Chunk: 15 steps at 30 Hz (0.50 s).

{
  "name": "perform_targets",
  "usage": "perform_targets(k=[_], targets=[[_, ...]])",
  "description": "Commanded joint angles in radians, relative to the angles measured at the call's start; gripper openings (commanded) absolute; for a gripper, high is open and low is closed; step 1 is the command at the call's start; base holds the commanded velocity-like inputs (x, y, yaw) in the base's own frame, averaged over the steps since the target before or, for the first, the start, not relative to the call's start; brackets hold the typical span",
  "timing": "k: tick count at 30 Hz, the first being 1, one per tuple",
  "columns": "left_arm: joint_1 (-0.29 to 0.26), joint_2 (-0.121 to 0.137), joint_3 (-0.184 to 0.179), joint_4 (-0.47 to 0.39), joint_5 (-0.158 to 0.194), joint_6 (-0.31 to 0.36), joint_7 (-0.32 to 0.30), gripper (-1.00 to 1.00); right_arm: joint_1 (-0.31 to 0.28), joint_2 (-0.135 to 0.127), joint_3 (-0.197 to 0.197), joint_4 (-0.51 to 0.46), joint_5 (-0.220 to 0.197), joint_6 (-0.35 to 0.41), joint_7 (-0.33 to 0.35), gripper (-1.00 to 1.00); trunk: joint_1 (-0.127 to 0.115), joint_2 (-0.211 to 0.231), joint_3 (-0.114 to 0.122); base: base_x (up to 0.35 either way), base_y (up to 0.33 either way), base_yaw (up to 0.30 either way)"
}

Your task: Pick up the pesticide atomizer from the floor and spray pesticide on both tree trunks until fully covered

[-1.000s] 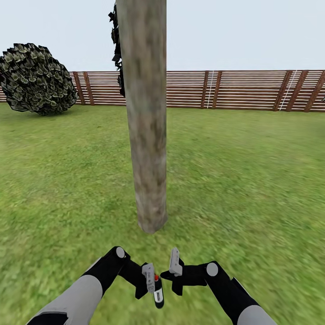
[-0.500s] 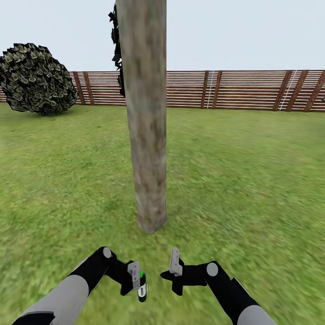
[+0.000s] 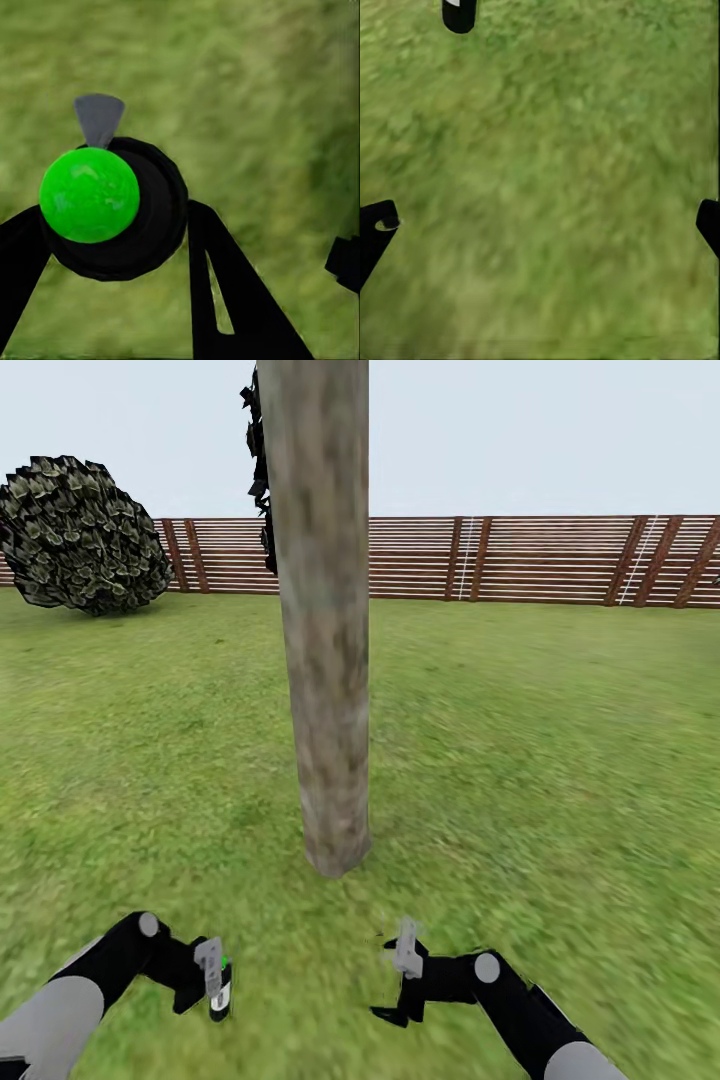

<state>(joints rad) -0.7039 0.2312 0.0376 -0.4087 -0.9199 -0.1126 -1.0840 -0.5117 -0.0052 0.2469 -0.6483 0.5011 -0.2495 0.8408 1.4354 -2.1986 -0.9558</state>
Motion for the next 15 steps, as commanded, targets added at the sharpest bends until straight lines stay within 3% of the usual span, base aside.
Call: perform_targets(k=[1,3,5,6,9,11,12,13,14,15], targets=[[0.0,-0.001,0.013,0.003,0.0,-0.008,0.032,-1.0,0.0,-0.021,0.002,0.033,0.006,-0.007,-0.047,1.0,0.0,0.0,-0.001,0.0,0.0,0.0],[0.0,-0.003,0.037,0.007,0.026,-0.004,0.091,-1.0,0.0,-0.048,0.002,0.097,0.003,-0.008,-0.132,1.0,0.0,0.0,-0.001,0.0,0.0,0.0],[0.001,-0.008,0.092,0.022,0.088,0.001,0.188,-1.0,0.001,-0.075,0.002,0.245,-0.002,-0.009,-0.318,1.0,0.0,0.0,-0.001,0.0,0.0,0.0],[0.002,-0.01,0.128,0.044,0.134,0.002,0.247,-1.0,0.001,-0.081,0.001,0.345,-0.01,-0.011,-0.452,1.0,0.0,0.0,-0.001,0.0,0.0,0.0],[0.003,-0.011,0.197,0.09,0.232,0.003,0.363,-1.0,0.002,-0.08,-0.013,0.495,-0.069,-0.02,-0.729,1.0,0.0,0.0,-0.001,0.0,0.0,0.0],[0.003,-0.014,0.244,0.11,0.316,0.014,0.47,-1.0,0.005,-0.073,-0.023,0.554,-0.197,-0.054,-0.93,1.0,0.0,0.0,-0.001,0.0,0.0,0.0],[0.003,-0.016,0.249,0.111,0.329,0.022,0.485,-1.0,0.005,-0.072,-0.024,0.559,-0.225,-0.062,-0.951,1.0,0.0,0.0,-0.001,0.0,0.0,0.0],[0.003,-0.026,0.26,0.113,0.365,0.066,0.523,-1.0,0.006,-0.071,-0.026,0.569,-0.315,-0.086,-0.991,1.0,0.0,0.0,-0.001,0.0,0.0,0.0],[0.003,-0.045,0.266,0.108,0.408,0.17,0.55,-1.0,0.01,-0.072,-0.027,0.575,-0.444,-0.125,-1.015,1.0,0.0,0.0,-0.001,0.0,0.0,0.0],[0.003,-0.049,0.267,0.106,0.417,0.202,0.554,-1.0,0.013,-0.072,-0.026,0.576,-0.475,-0.137,-1.018,1.0,0.0,0.0,-0.001,0.0,0.0,0.0]])
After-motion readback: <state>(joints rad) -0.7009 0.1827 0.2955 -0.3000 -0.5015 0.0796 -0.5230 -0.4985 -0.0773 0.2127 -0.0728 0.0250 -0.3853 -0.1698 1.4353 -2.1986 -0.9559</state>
